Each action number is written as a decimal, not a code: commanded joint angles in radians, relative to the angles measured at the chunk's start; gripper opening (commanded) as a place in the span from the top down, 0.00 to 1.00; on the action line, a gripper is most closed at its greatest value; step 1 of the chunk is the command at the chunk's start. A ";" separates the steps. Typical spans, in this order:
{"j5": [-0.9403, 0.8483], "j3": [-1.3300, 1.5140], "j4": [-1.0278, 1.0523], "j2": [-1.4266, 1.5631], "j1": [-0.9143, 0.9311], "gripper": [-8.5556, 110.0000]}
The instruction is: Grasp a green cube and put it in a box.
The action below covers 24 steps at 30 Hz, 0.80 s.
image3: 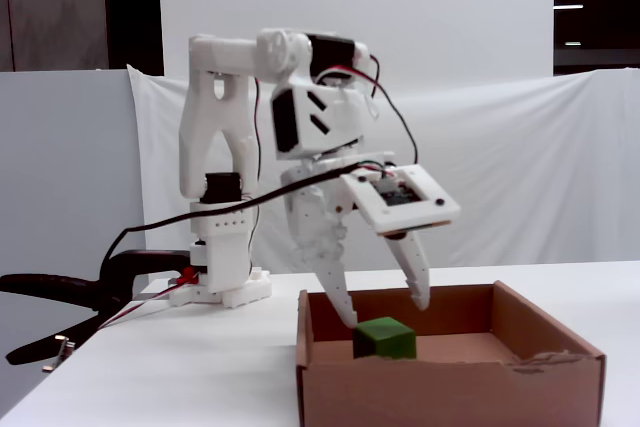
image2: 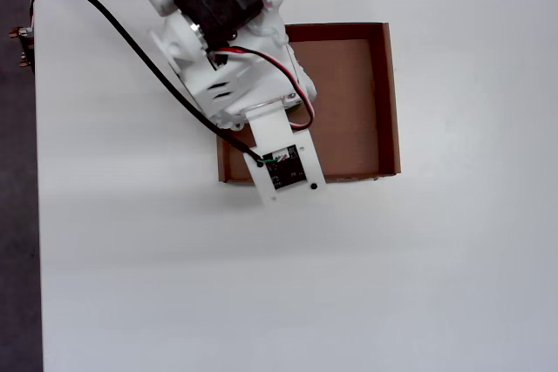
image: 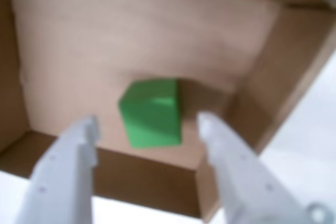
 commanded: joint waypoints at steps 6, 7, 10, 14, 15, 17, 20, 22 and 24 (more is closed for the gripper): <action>0.018 -0.084 0.015 0.118 0.031 0.71; 0.018 -0.091 0.023 0.124 0.035 0.72; 0.018 -0.110 0.046 0.143 0.048 0.73; 0.018 -0.117 0.063 0.173 0.071 0.77; 0.020 -0.117 0.066 0.179 0.077 0.77; 0.020 -0.118 0.081 0.193 0.094 0.79; 0.020 -0.118 0.117 0.216 0.124 0.80; 0.015 -0.118 0.150 0.232 0.152 0.81; 0.009 -0.117 0.179 0.250 0.181 0.81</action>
